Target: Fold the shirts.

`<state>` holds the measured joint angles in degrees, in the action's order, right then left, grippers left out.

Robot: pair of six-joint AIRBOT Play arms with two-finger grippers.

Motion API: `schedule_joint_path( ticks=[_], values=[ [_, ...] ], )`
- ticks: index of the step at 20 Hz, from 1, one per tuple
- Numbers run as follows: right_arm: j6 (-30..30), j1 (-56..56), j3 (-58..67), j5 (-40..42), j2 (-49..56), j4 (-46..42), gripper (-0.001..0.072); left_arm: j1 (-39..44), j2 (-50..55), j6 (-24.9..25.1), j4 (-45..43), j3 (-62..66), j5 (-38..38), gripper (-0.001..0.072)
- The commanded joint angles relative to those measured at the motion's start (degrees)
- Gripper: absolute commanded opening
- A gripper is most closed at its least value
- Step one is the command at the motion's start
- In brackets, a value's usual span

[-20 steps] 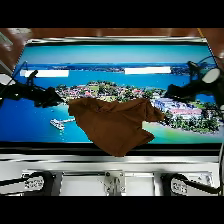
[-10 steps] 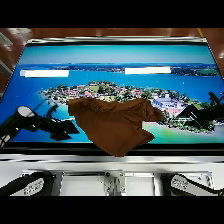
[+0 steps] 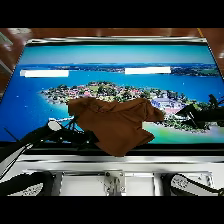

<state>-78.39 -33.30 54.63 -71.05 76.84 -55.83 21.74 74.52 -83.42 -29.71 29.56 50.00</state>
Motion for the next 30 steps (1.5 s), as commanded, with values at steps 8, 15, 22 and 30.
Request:
schedule_joint_path(
  ticks=[8,15,22,30],
  values=[
    [1.1,8.0,-1.2,4.4,7.4,2.1,0.0673,3.8,0.6,7.1,7.3,2.5,-8.9,0.0033],
    [1.0,14.6,-1.2,16.2,13.4,9.1,0.0667,-0.3,-8.6,9.9,6.2,3.2,-8.9,0.0034],
    [4.8,17.0,1.9,13.5,10.8,10.5,0.0065,-12.2,-17.5,15.4,5.1,6.5,-3.7,0.0032],
    [8.5,17.0,27.3,17.7,-22.5,8.8,0.0065,-33.4,-31.4,15.2,-9.4,54.7,10.7,0.0032]
  ],
)
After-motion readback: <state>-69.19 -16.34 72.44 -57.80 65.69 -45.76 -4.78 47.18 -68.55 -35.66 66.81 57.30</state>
